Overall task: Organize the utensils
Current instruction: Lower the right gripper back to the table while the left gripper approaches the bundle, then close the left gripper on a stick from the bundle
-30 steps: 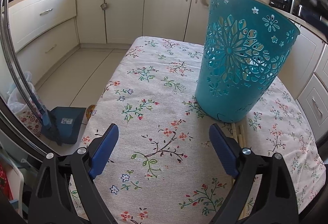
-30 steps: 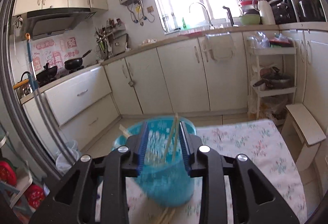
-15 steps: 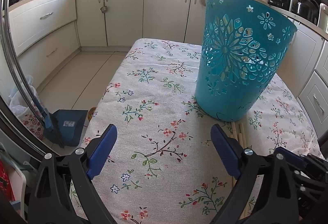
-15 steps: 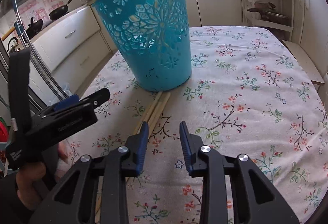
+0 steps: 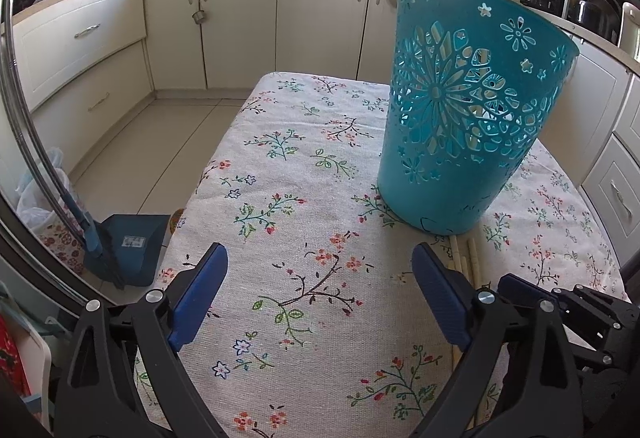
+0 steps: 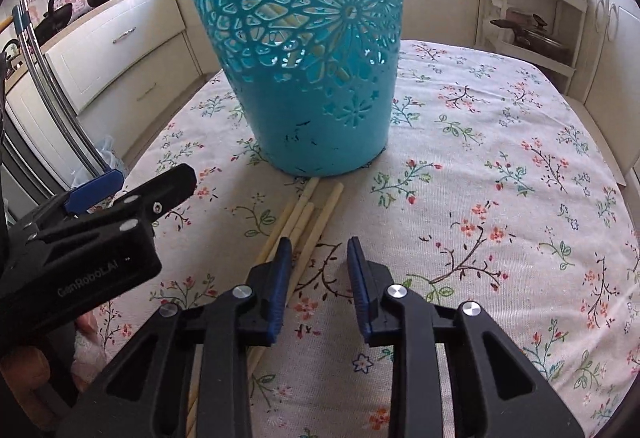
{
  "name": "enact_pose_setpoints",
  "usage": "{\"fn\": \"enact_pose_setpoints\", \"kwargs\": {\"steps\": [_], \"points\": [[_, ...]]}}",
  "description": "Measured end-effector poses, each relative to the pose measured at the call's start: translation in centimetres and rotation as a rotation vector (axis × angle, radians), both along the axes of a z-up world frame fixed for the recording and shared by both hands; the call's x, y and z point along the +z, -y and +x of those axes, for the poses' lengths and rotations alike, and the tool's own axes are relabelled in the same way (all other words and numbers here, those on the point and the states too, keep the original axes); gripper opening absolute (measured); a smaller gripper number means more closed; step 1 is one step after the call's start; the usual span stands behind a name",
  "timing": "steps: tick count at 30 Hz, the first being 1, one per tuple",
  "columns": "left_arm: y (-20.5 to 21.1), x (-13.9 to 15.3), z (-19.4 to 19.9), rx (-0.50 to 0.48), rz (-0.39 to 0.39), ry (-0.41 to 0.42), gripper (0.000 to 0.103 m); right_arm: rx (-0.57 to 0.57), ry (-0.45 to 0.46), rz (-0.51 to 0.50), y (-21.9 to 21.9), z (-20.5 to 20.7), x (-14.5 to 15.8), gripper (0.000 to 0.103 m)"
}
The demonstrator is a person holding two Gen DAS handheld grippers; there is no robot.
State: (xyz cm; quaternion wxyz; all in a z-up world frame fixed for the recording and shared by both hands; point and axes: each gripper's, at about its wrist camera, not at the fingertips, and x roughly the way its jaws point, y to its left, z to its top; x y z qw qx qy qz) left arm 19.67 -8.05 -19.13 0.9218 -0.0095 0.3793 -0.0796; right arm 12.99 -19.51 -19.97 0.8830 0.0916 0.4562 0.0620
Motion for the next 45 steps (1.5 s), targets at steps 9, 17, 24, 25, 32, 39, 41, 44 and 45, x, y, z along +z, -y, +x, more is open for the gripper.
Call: {"fn": "enact_pose_setpoints", "kwargs": {"steps": [9, 17, 24, 25, 32, 39, 41, 44, 45], "points": [[0.0, -0.1, 0.1, 0.008, 0.005, -0.006, 0.089, 0.073, -0.003, -0.103, 0.5, -1.1, 0.0, 0.018], [0.0, -0.1, 0.1, 0.005, 0.007, -0.004, 0.089, 0.072, -0.017, -0.125, 2.0, -2.5, 0.2, 0.017], [0.6, -0.2, -0.2, -0.067, 0.001, -0.021, 0.09, 0.055, 0.004, -0.068, 4.2, -3.9, -0.1, 0.017], [0.9, -0.2, -0.4, -0.091, 0.005, -0.029, 0.09, 0.047, 0.018, -0.045, 4.7, -4.2, -0.3, 0.016], [2.9, -0.1, -1.5, -0.189, 0.066, -0.034, 0.09, 0.025, 0.062, 0.039, 5.8, -4.4, -0.5, 0.015], [4.5, -0.4, -1.7, -0.23, 0.135, -0.051, 0.09, 0.018, 0.06, 0.086, 6.1, -4.5, -0.6, 0.015], [5.1, -0.6, -1.7, -0.248, 0.161, -0.055, 0.09, 0.02, 0.06, 0.091, 6.2, -4.4, -0.5, 0.016], [5.7, -1.0, -1.6, -0.26, 0.198, -0.074, 0.089, 0.023, 0.061, 0.09, 6.1, -4.5, -0.6, 0.017], [5.8, -1.1, -1.6, -0.26, 0.203, -0.082, 0.089, 0.023, 0.062, 0.089, 6.1, -4.5, -0.6, 0.017]]}}
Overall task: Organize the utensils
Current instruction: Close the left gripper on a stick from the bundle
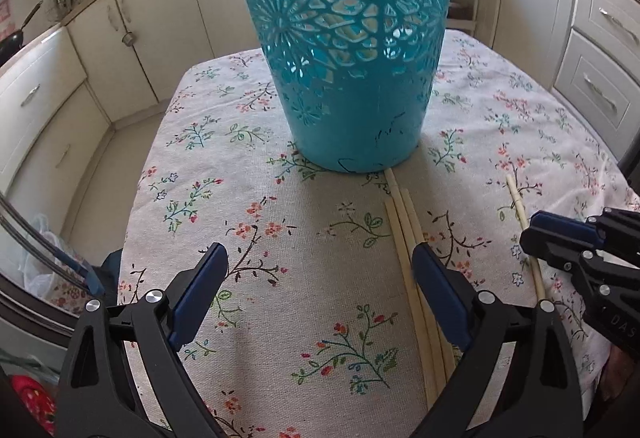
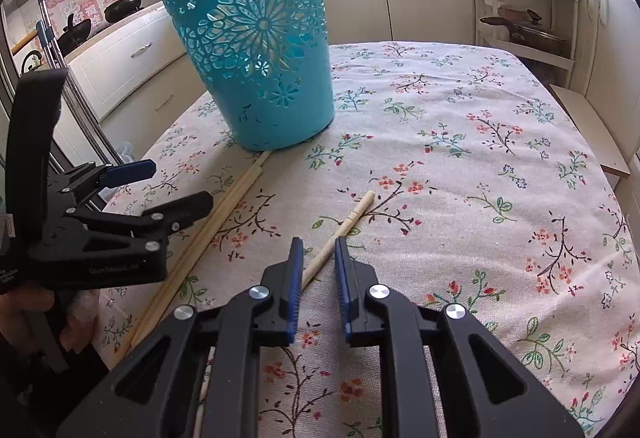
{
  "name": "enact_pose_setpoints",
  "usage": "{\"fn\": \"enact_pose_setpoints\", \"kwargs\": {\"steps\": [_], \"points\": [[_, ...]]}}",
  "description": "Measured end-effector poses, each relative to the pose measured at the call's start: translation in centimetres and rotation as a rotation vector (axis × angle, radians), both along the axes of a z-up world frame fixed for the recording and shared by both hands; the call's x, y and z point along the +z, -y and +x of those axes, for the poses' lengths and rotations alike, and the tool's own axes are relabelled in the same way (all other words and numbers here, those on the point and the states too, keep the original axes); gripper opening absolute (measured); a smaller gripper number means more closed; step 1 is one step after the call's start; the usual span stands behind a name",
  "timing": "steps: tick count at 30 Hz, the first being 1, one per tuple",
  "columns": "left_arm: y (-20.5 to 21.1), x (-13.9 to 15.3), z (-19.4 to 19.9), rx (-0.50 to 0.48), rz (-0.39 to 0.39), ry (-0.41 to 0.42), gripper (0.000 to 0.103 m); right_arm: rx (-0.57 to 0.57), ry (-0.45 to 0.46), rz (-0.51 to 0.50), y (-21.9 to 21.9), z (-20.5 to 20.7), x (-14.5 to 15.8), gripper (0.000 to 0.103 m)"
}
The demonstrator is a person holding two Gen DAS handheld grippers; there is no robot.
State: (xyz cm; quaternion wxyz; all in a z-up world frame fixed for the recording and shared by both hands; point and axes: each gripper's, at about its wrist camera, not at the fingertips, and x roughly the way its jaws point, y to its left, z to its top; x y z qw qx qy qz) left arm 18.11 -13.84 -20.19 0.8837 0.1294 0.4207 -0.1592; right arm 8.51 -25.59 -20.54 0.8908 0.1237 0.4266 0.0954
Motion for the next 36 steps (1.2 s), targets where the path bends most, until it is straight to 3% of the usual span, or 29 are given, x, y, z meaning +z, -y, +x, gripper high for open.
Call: {"fn": "enact_pose_setpoints", "kwargs": {"steps": [5, 10, 13, 15, 16, 18, 20, 22, 25, 27, 32, 36], "points": [[-0.1, -0.5, 0.8, 0.023, 0.012, -0.046, 0.089, 0.0, 0.001, 0.0, 0.1, 0.0, 0.0, 0.017], [0.1, -0.5, 0.7, 0.023, 0.018, -0.04, 0.085, -0.001, -0.003, -0.001, 0.1, 0.0, -0.1, 0.017], [0.3, -0.4, 0.4, 0.002, -0.003, -0.035, 0.066, -0.004, -0.021, 0.012, 0.3, 0.5, -0.1, 0.017], [0.3, -0.4, 0.3, -0.008, -0.043, -0.052, 0.045, 0.007, -0.031, -0.011, 0.0, 1.0, 0.0, 0.017], [0.4, -0.3, 0.3, -0.016, -0.059, -0.058, 0.04, 0.019, -0.033, -0.027, -0.2, 1.2, 0.1, 0.017], [0.6, -0.2, 0.1, -0.045, -0.083, -0.066, 0.016, 0.09, -0.04, -0.074, -1.0, 1.9, 0.3, 0.017], [0.1, -0.2, 0.6, -0.025, -0.107, -0.084, 0.009, 0.168, -0.05, -0.112, -1.6, 2.5, 0.4, 0.017], [-0.8, -0.1, 1.0, 0.001, -0.14, -0.112, 0.007, 0.22, -0.074, -0.133, -1.4, 3.2, 0.5, 0.017], [-1.4, 0.0, 1.7, 0.018, -0.153, -0.148, 0.007, 0.171, -0.098, -0.117, -0.3, 3.7, 0.4, 0.017], [-1.2, 0.0, 2.0, 0.027, -0.146, -0.164, 0.007, 0.125, -0.104, -0.05, 0.4, 4.0, 0.1, 0.017], [-0.3, -0.1, 2.2, 0.02, -0.104, -0.151, 0.005, 0.12, -0.072, -0.061, -0.1, 3.6, 0.0, 0.012], [-0.5, -0.1, 1.9, 0.015, -0.092, -0.148, 0.005, 0.109, -0.062, 0.008, 1.3, 3.4, -0.4, 0.008]]}}
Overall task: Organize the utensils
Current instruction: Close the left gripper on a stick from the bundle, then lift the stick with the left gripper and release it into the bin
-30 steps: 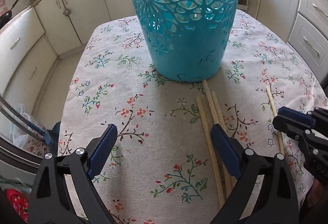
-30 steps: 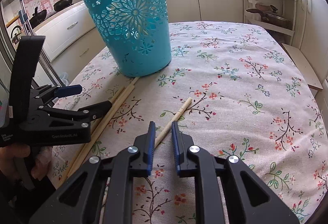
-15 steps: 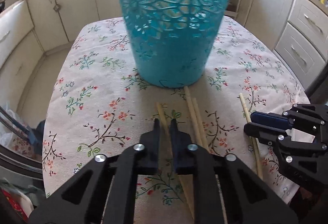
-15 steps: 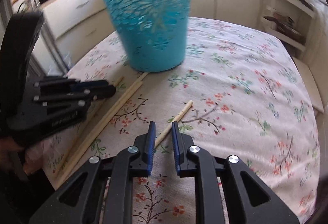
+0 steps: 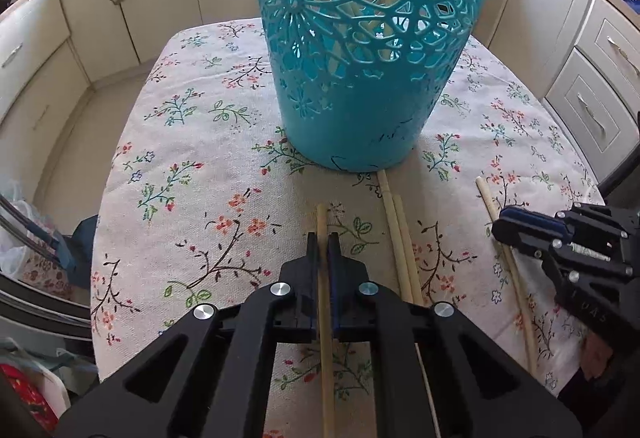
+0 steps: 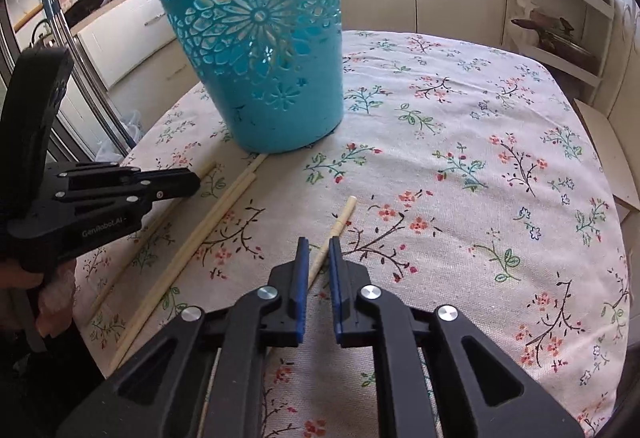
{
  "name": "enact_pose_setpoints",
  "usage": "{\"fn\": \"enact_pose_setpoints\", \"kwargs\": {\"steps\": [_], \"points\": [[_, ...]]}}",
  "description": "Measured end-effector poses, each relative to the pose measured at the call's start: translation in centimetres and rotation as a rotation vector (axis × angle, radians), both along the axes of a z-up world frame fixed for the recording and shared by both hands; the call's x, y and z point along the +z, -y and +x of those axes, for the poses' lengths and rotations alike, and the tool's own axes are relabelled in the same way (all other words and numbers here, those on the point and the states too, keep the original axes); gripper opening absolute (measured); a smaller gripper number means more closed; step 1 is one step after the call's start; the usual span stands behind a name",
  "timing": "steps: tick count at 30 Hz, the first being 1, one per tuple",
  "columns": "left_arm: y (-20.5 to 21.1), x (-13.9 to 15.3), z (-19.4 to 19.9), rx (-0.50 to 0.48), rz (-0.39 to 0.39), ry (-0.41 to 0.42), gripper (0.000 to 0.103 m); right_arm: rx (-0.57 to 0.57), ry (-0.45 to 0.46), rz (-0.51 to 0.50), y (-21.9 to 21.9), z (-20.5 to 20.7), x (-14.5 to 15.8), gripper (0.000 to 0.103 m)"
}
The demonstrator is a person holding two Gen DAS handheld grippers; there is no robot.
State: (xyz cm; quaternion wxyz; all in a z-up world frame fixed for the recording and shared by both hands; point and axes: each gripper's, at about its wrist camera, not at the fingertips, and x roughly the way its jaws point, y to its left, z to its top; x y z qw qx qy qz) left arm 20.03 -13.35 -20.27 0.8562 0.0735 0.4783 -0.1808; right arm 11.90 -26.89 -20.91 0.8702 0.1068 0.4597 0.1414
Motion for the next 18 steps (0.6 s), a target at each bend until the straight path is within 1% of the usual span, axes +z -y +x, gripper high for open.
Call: {"fn": "enact_pose_setpoints", "kwargs": {"steps": [2, 7, 18], "points": [[0.0, 0.1, -0.5, -0.002, 0.013, 0.006, 0.005, -0.008, -0.002, 0.016, 0.2, 0.1, 0.0, 0.007], [0.0, 1.0, -1.8, -0.017, 0.039, 0.034, 0.005, -0.01, 0.009, -0.017, -0.3, -0.1, 0.0, 0.008], [-0.2, 3.9, -4.0, -0.046, 0.007, 0.086, 0.005, -0.018, 0.006, 0.01, 0.1, -0.1, 0.0, 0.008]]}}
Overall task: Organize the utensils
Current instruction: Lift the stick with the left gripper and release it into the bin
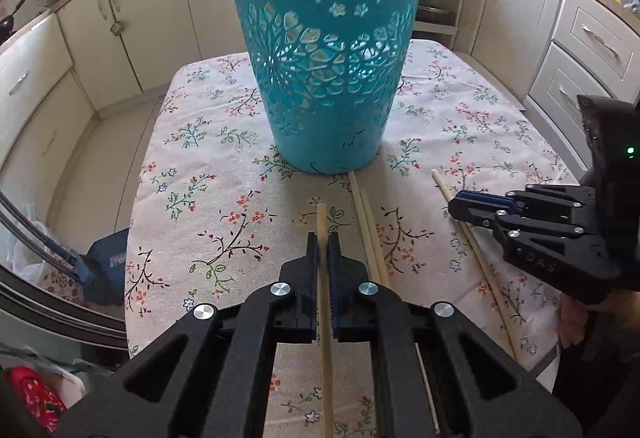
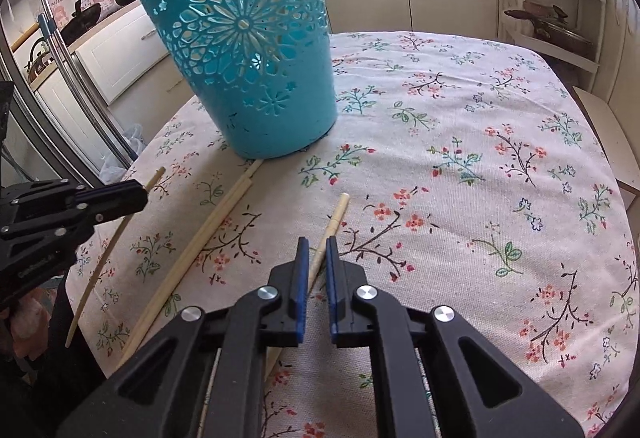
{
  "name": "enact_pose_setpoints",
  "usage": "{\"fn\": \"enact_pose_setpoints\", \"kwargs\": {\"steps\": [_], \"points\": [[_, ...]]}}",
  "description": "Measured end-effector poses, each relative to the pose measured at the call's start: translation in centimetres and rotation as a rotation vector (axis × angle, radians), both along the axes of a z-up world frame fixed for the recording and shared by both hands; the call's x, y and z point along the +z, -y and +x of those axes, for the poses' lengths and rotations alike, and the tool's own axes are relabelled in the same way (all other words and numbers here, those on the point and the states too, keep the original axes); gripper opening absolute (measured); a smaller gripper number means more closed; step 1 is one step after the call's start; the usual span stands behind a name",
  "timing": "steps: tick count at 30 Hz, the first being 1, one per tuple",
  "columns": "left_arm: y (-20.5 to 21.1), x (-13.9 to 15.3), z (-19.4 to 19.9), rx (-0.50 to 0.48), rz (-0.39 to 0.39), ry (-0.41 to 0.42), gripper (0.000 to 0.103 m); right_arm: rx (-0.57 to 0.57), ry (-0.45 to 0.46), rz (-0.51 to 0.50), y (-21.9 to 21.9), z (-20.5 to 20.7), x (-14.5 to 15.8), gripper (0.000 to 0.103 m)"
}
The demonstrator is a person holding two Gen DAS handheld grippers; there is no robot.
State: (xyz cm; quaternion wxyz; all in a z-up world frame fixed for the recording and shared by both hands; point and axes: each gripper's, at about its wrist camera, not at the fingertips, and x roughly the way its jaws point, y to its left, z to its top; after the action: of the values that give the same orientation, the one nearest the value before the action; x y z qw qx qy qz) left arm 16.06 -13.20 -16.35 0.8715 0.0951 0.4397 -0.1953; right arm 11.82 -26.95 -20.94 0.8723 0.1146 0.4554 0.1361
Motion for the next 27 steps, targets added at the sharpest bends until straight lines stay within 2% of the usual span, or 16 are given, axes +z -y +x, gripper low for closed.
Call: {"fn": "enact_pose_setpoints", "kwargs": {"steps": [5, 10, 14, 20, 27], "points": [[-0.1, 1.3, -0.8, -0.022, -0.04, -0.004, 0.005, -0.003, -0.003, 0.015, 0.3, 0.1, 0.0, 0.008], [-1.1, 2.8, -1.0, -0.03, -0.143, -0.047, 0.005, -0.003, -0.003, 0.023, 0.4, 0.2, 0.0, 0.008], [-1.9, 5.3, -1.1, -0.037, -0.232, -0.042, 0.005, -0.005, -0.005, 0.035, 0.6, 0.2, 0.0, 0.008], [-2.4, 10.2, -1.0, -0.05, -0.346, 0.029, 0.005, -0.006, -0.007, 0.052, 0.8, 0.1, -0.1, 0.008], [-2.1, 15.6, 1.3, -0.016, -0.405, 0.198, 0.005, -0.007, -0.009, 0.07, 1.0, 0.1, -0.1, 0.008]]}}
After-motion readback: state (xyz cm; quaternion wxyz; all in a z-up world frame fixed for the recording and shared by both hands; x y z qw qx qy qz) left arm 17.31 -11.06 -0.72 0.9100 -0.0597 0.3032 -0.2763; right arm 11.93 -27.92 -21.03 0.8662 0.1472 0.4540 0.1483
